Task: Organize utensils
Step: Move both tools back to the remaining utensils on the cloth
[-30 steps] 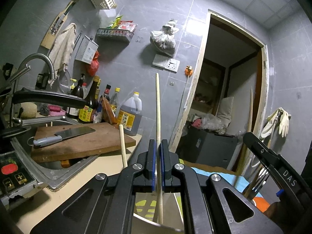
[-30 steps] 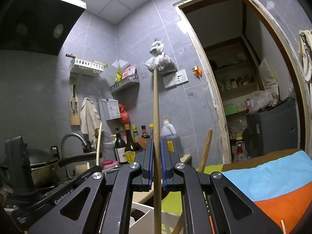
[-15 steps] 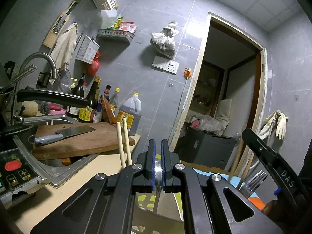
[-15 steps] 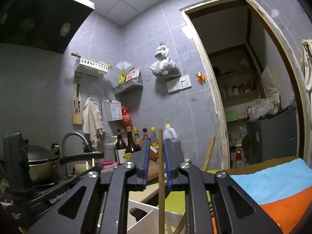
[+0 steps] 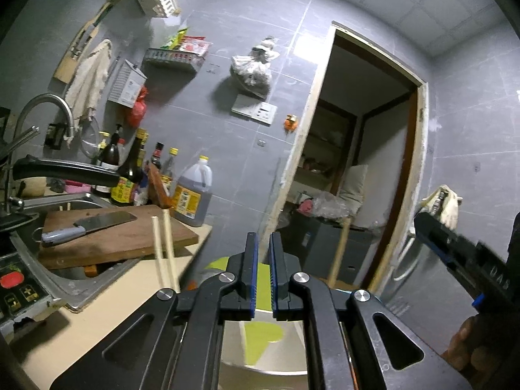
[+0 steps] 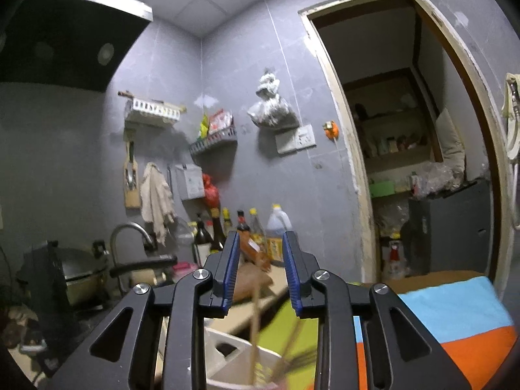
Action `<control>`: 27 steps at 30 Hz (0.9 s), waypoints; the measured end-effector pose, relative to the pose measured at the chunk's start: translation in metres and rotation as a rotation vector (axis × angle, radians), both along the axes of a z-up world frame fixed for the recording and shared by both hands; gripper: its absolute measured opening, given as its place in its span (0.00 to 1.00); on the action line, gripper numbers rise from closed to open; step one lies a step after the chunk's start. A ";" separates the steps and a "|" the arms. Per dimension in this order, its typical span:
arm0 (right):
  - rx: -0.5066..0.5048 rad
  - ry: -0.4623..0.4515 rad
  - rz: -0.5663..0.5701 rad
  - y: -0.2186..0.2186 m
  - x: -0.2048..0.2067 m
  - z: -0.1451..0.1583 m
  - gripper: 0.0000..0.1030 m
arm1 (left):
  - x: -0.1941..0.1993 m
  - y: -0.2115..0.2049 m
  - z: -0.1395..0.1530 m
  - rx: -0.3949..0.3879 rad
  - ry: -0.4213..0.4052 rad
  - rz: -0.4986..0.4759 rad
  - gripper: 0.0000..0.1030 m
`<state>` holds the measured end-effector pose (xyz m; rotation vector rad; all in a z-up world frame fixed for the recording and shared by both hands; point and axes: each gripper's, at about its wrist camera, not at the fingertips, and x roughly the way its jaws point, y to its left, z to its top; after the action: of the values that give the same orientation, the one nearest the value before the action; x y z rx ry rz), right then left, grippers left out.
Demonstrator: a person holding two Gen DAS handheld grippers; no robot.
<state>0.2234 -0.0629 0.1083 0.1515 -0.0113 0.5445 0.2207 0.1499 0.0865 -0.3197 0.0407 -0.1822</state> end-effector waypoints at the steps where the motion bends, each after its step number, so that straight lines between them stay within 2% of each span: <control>1: -0.013 0.011 -0.006 -0.006 -0.003 0.000 0.25 | -0.002 -0.004 0.002 0.004 0.005 -0.008 0.20; 3: -0.047 0.028 -0.025 -0.018 -0.009 0.001 0.27 | -0.005 -0.012 0.004 0.006 0.027 -0.031 0.36; 4: -0.060 0.035 -0.036 -0.024 -0.012 0.001 0.28 | -0.006 -0.016 0.005 0.004 0.038 -0.051 0.36; 8: -0.103 0.082 -0.083 -0.048 -0.022 0.000 0.46 | -0.011 -0.041 0.010 0.050 0.075 -0.118 0.39; 10: -0.127 0.098 -0.102 -0.061 -0.028 -0.001 0.49 | -0.016 -0.053 0.012 0.064 0.081 -0.150 0.51; 13: -0.162 0.117 -0.136 -0.078 -0.035 -0.003 0.58 | -0.023 -0.067 0.015 0.068 0.086 -0.196 0.60; 15: -0.172 0.137 -0.148 -0.092 -0.041 -0.005 0.70 | -0.025 -0.078 0.015 0.078 0.100 -0.225 0.66; 19: -0.206 0.169 -0.192 -0.113 -0.050 -0.012 0.80 | -0.027 -0.097 0.011 0.082 0.143 -0.269 0.83; 22: -0.218 0.207 -0.215 -0.128 -0.054 -0.018 0.85 | -0.028 -0.111 0.004 0.092 0.188 -0.307 0.89; 27: -0.247 0.288 -0.244 -0.149 -0.054 -0.032 0.91 | -0.028 -0.137 -0.010 0.150 0.262 -0.350 0.90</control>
<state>0.1690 -0.2122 0.0761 -0.0143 0.3135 0.2737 0.1926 0.0125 0.0768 -0.1830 0.3691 -0.4807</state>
